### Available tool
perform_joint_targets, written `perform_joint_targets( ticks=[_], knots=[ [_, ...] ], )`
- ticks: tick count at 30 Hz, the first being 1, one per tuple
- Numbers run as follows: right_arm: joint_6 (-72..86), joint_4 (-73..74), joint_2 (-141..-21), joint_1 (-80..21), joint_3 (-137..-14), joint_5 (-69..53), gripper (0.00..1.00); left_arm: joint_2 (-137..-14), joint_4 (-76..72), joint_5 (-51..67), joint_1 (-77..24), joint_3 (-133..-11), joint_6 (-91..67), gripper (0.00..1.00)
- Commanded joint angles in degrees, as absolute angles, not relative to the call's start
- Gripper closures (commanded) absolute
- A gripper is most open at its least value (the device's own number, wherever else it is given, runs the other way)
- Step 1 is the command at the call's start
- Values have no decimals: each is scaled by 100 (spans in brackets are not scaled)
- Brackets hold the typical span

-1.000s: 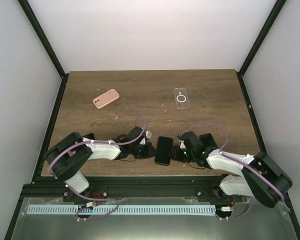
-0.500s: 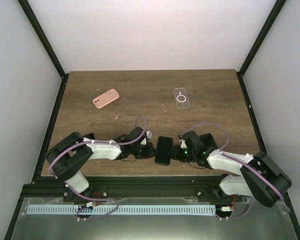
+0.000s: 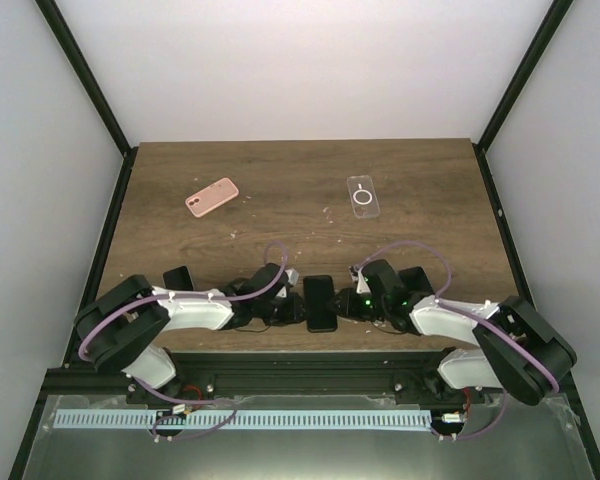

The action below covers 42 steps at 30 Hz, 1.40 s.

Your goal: Put the phone into the phone case

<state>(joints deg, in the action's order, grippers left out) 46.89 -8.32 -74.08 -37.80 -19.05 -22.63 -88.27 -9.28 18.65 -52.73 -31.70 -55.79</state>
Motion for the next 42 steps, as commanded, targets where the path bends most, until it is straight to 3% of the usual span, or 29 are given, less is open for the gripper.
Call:
perform_joint_targets(
  ticks=[1, 5, 9, 28, 42],
  knots=[
    [4593, -615, -7224, -3841, -2204, -1943, 68, -8640, -493, 1681, -5322, -3439, -5416, 71],
    [4612, -666, -7220, -3824, -2121, -1879, 66, -8586, -351, 1501, -5185, -3523, -5339, 63],
    [4667, -736, -7407, -3822, -2115, -1865, 65, -8567, -353, 1426, -4944, -3525, -5287, 62],
    [5010, -1876, -7927, -3826, -2186, -2872, 62, -9079, -1224, 2054, -4721, -3118, -5203, 86],
    [5800, -3333, -8023, -3823, -1933, -3479, 61, -8591, -1370, 2050, -4728, -2602, -5310, 82]
  ],
)
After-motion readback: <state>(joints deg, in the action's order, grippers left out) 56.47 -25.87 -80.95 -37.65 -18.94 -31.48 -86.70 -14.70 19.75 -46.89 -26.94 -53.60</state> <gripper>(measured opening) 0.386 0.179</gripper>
